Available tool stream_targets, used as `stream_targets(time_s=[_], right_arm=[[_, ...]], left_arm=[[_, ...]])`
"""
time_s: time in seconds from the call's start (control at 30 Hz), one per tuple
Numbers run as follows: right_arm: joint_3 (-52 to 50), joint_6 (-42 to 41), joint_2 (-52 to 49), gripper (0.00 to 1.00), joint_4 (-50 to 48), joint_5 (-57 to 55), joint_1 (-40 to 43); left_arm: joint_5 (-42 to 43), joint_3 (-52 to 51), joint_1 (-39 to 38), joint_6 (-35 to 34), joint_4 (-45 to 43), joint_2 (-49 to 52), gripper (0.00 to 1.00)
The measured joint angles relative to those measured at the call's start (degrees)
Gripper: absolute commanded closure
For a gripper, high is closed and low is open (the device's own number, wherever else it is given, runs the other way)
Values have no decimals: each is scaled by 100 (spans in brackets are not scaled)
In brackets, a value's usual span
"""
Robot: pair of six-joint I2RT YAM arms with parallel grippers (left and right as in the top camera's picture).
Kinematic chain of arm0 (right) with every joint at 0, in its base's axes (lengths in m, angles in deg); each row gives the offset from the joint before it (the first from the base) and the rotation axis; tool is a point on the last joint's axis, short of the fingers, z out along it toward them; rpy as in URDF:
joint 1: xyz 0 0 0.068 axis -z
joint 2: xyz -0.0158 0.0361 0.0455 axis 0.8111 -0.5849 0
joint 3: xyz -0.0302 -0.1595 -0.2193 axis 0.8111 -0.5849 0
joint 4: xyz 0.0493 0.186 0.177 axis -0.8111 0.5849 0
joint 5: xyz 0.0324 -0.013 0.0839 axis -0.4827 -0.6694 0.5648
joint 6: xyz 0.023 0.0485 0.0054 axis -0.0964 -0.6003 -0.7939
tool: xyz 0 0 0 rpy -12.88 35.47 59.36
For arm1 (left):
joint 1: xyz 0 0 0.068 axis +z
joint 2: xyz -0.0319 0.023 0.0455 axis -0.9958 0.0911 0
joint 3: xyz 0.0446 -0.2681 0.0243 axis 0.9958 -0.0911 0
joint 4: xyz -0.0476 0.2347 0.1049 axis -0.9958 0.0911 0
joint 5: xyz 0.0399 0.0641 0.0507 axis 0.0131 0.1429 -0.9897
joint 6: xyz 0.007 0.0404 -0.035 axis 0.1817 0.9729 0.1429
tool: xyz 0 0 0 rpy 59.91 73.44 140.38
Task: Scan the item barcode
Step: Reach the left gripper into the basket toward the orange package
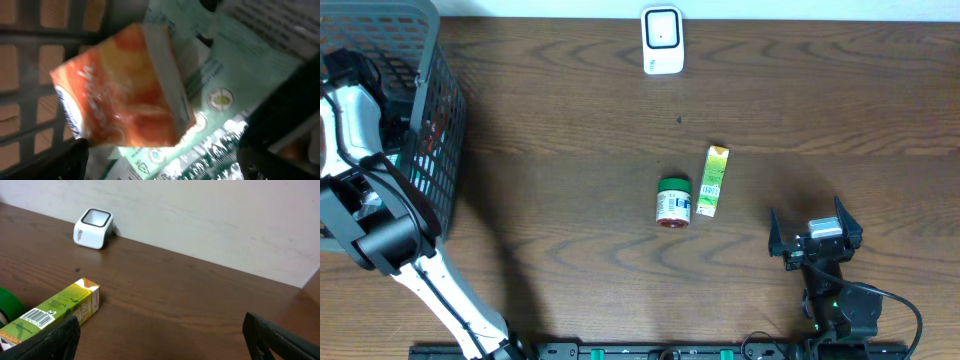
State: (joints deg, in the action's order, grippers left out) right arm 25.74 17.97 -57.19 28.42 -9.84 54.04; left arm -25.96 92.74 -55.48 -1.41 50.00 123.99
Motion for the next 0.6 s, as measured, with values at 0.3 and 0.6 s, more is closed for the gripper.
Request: stream_targets(time_s=[0.3,0.6], right_arm=[[0,0,0,1,0,0,0],[0,0,0,1,0,0,0]], left_arm=[[-179,-85,0,212,-494,0,5],[-199,-170,0,328,-728,0,5]])
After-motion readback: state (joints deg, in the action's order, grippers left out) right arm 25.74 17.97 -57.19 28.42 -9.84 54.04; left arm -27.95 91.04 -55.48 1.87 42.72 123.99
